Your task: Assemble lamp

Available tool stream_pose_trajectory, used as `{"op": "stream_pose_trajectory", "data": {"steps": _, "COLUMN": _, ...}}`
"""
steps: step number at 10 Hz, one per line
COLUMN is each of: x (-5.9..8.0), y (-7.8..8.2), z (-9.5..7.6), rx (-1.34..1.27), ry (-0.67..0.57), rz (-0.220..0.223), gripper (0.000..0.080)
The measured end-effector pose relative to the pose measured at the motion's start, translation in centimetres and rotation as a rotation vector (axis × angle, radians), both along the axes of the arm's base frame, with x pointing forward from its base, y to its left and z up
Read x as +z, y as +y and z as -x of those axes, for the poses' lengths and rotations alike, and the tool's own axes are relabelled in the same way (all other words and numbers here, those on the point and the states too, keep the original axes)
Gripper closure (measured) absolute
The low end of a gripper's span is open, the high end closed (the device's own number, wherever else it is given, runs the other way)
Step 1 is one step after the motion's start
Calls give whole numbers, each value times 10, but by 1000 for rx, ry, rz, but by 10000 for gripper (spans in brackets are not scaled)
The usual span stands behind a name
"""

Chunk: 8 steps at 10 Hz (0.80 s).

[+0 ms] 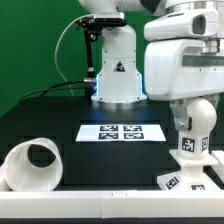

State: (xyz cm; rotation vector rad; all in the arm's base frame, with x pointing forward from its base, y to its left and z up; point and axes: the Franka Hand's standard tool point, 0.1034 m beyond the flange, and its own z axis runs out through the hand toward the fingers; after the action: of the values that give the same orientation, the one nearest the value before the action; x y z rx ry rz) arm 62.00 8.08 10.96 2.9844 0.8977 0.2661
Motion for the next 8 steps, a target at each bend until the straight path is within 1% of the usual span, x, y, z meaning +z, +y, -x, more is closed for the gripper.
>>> {"op": "stream_pose_trajectory", "data": {"steps": 1, "x": 1, "y": 6, "z": -1, "rx": -133, "ry": 6, "rz": -29, "gripper": 226}}
{"op": "stream_pose_trajectory", "data": {"steps": 3, "x": 3, "y": 9, "z": -9, "rx": -415, "ry": 31, "rz": -99, "gripper": 225}}
{"op": "stream_pose_trajectory", "data": {"steps": 4, "x": 3, "y": 8, "z": -15, "rx": -504, "ry": 37, "rz": -116, "gripper": 225}}
{"op": "stream_pose_trajectory", "data": {"steps": 5, "x": 3, "y": 8, "z": -16, "rx": -554, "ry": 36, "rz": -127, "gripper": 225}}
{"op": "stream_pose_trajectory", "data": {"steps": 6, "x": 2, "y": 7, "z": -16, "rx": -661, "ry": 40, "rz": -149, "gripper": 225}}
{"op": "stream_pose_trajectory", "data": {"steps": 8, "x": -2, "y": 10, "z": -11, "rx": -776, "ry": 48, "rz": -167, "gripper": 225}}
